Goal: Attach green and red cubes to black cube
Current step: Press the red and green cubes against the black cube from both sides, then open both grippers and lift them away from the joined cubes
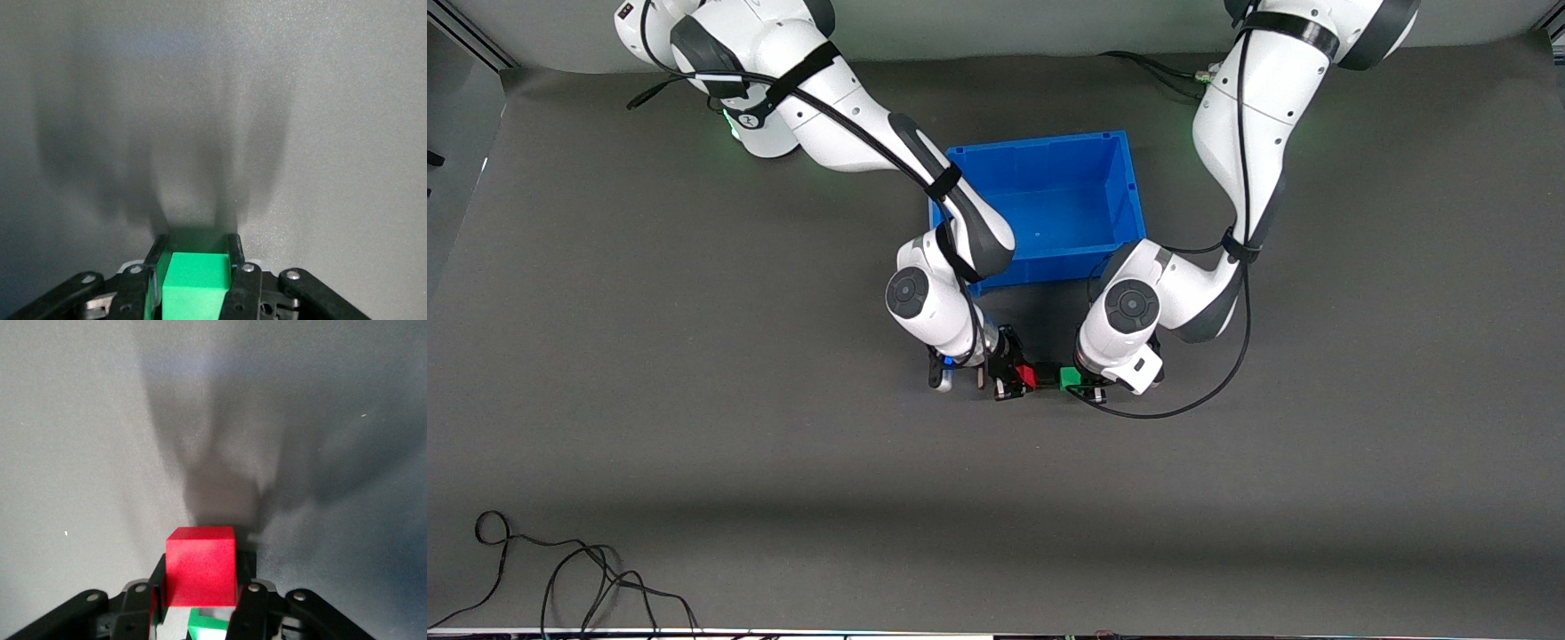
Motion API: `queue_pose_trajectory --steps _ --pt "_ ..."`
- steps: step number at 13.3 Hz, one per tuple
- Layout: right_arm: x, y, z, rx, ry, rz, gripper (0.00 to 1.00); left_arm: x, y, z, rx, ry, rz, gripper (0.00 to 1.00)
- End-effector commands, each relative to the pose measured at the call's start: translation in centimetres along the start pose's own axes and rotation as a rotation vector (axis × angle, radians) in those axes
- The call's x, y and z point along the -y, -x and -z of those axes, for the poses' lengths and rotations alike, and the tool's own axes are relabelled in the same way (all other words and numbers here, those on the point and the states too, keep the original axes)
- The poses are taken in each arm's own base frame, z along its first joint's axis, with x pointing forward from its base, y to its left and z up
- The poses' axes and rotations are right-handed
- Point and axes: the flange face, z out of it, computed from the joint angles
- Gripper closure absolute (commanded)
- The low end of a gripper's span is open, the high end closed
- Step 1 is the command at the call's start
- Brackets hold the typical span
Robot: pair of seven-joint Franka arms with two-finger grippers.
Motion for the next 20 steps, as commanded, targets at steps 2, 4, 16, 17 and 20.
queue_pose_trajectory --steps 2,4,16,17,20 --pt "-0.3 0.4 -1.0 -0.009 -0.049 0.010 0.84 0.3 0.4 0.0 -0.034 -0.006 0.008 1.00" --pt "-0.3 0.3 -1.1 -0.010 -0.048 0.009 0.75 0.4 0.5 0.0 -0.032 -0.004 0.007 1.00" --pt "-0.7 0.6 -1.6 -0.007 -0.055 0.008 0.03 0.3 0.6 0.2 -0.030 -0.001 0.007 1.00" --pt "-0.1 0.6 -0.9 -0.004 -0.065 0.008 0.01 0.3 0.6 0.2 -0.030 -0.001 0.004 0.90" --pt "2.5 -0.4 3.0 -0.039 -0.031 0.020 0.01 0.0 0.5 0.6 -0.030 0.001 0.006 0.00"
